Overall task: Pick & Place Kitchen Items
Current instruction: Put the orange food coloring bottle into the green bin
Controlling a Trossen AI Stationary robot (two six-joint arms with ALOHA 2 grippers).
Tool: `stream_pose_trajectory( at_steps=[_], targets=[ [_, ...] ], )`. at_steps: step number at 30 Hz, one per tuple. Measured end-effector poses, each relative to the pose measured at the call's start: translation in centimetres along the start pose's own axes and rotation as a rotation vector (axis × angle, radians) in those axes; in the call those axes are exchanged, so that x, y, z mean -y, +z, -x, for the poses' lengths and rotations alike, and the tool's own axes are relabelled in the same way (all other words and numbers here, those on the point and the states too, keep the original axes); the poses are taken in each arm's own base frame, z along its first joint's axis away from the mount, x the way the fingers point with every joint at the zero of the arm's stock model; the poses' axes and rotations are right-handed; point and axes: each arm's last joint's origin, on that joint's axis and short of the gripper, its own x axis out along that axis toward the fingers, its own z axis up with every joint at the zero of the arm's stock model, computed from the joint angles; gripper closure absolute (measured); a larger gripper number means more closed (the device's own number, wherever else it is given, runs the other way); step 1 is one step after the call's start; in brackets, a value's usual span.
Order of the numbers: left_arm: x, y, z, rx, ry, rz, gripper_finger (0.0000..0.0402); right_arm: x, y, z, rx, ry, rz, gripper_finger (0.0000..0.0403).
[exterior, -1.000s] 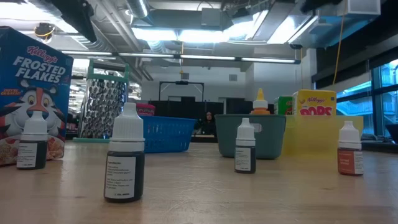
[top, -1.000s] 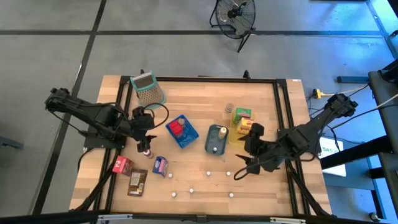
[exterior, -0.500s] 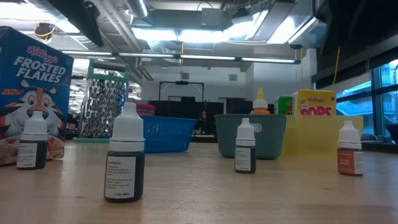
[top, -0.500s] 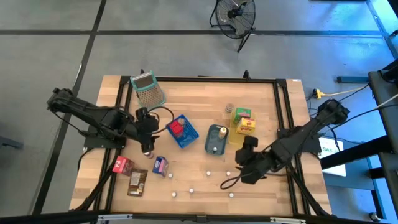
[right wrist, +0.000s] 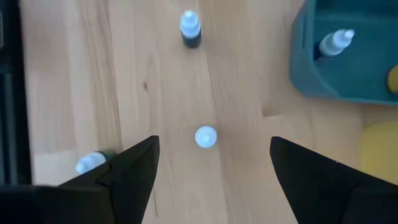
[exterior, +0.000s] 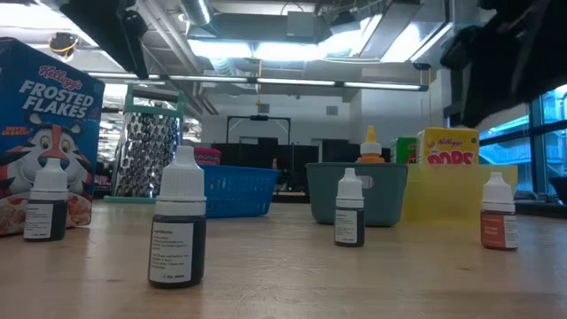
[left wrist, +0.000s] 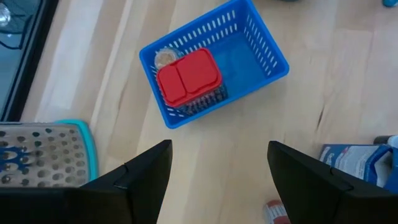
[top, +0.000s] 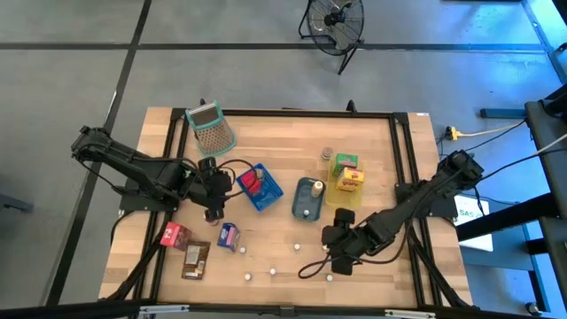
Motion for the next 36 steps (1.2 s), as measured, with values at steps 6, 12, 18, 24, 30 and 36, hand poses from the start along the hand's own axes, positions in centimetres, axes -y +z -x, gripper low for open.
stream_pose_trajectory(
  at_steps=[6,12,18,24,30,36],
  targets=[
    [-0.5,-0.2,0.9,0.038,-0.007,0.031,0.0141,0.2,-0.2,-1.2,-0.045,-0.04,0.004,0.0094],
    [-1.2,-0.5,2.6,0.178,0.051,0.071,0.0141,0.3,0.2,-2.4,-0.081,-0.013,-0.02,0.0094],
    [-1.3,-0.7,4.2,0.314,0.07,0.081,0.0141,-0.1,0.5,-2.5,-0.06,0.03,-0.03,0.0094],
    [-1.2,-1.0,4.9,0.353,0.057,0.072,0.0141,0.1,0.3,-2.5,-0.069,0.008,-0.03,0.0094],
    [-0.9,-1.2,5.1,0.357,0.041,0.057,0.0141,-0.1,0.3,-2.5,-0.065,0.014,-0.044,0.0094],
    [-0.6,-1.3,5.2,0.36,0.029,0.044,0.0141,-0.4,0.1,-2.4,-0.057,0.026,-0.049,0.0094]
  ],
)
